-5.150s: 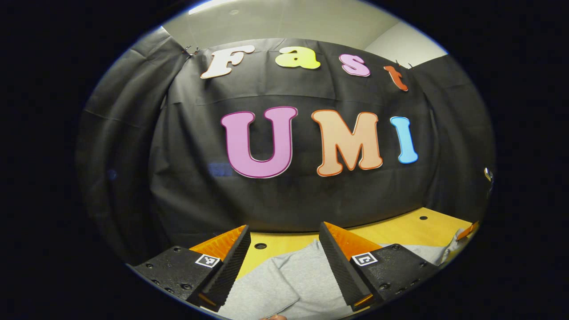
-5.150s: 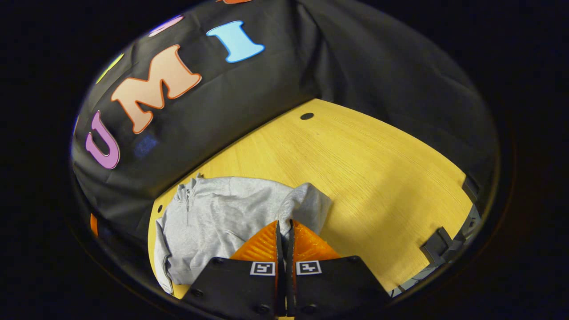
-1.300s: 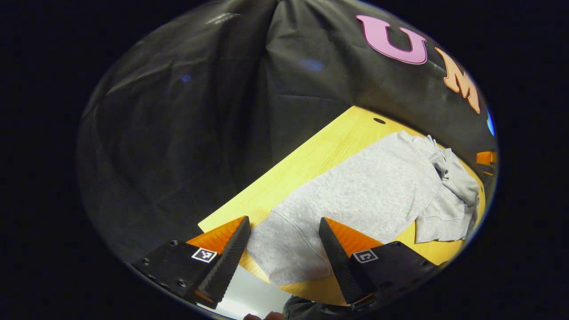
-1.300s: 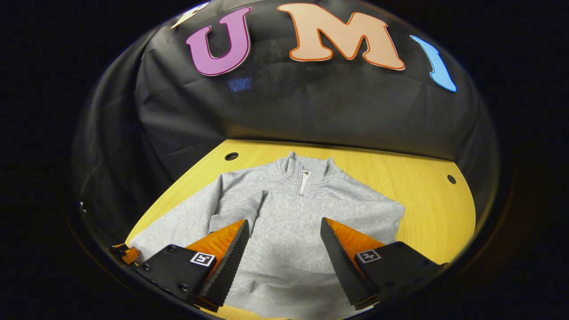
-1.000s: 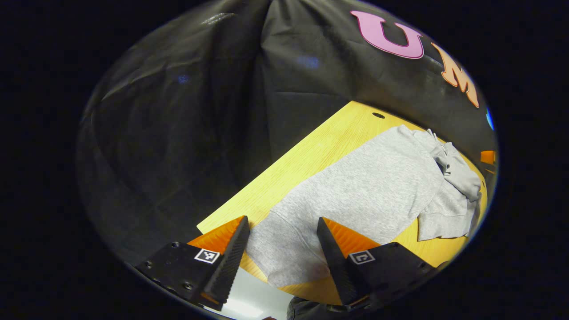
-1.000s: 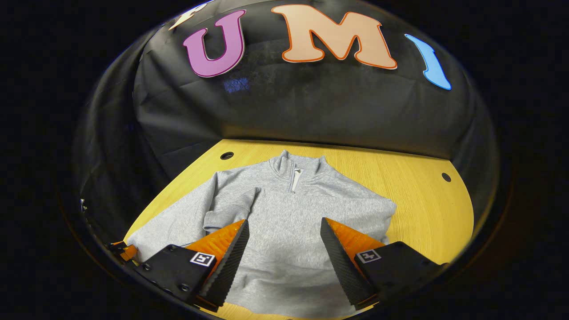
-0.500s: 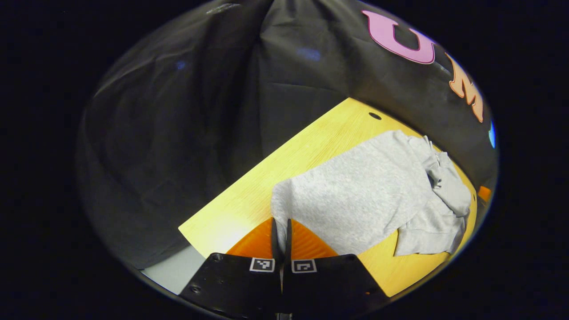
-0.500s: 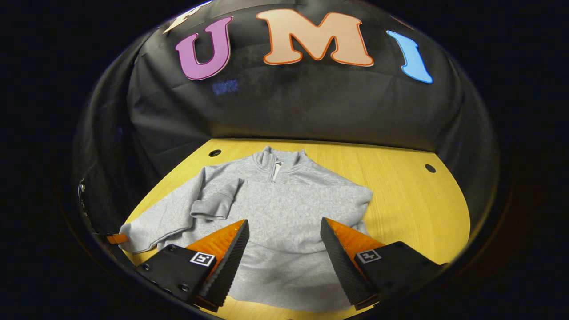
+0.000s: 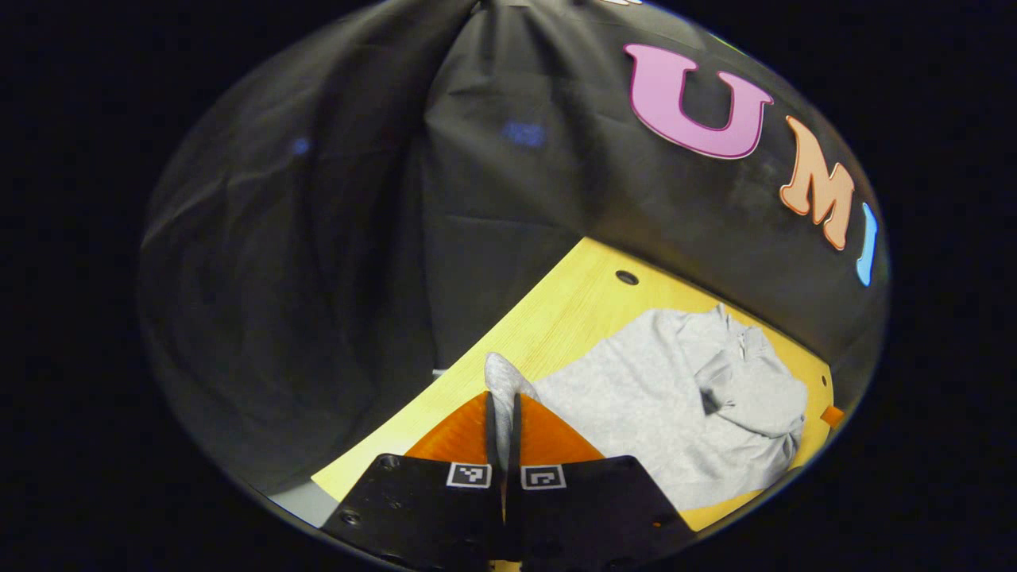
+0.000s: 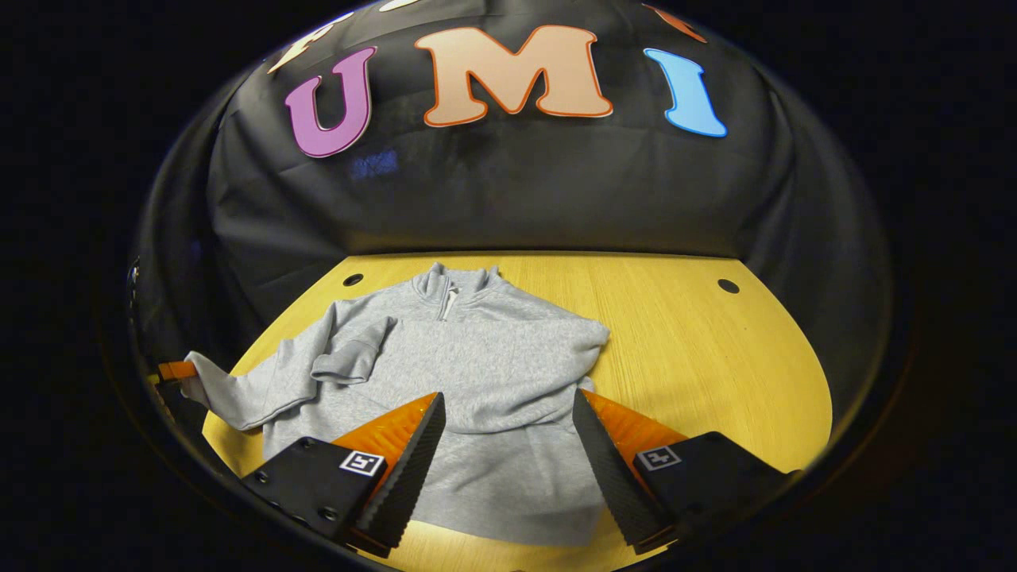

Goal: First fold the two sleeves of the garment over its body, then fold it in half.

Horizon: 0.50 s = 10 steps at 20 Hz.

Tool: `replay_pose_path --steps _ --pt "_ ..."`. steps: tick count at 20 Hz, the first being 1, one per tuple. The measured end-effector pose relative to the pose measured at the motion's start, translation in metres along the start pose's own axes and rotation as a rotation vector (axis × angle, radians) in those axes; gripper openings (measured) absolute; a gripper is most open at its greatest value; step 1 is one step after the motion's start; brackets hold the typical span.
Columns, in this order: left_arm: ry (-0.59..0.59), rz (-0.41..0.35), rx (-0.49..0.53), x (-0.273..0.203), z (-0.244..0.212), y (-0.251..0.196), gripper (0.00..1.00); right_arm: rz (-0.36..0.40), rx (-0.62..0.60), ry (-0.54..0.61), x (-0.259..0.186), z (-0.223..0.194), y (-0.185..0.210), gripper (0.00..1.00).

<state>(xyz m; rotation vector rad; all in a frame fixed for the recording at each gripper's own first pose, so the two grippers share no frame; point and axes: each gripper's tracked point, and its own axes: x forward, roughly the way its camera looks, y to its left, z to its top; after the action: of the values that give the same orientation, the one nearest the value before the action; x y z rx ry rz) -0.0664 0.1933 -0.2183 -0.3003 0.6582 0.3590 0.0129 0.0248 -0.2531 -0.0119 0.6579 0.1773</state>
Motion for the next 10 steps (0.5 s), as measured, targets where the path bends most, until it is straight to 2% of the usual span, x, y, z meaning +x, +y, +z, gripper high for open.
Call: replay_pose_path --steps 10 --pt "-0.072 -0.168 0.133 0.023 0.054 -0.120 0.00 -0.093 0.039 0.001 -0.040 -0.022 -0.061 0.97"
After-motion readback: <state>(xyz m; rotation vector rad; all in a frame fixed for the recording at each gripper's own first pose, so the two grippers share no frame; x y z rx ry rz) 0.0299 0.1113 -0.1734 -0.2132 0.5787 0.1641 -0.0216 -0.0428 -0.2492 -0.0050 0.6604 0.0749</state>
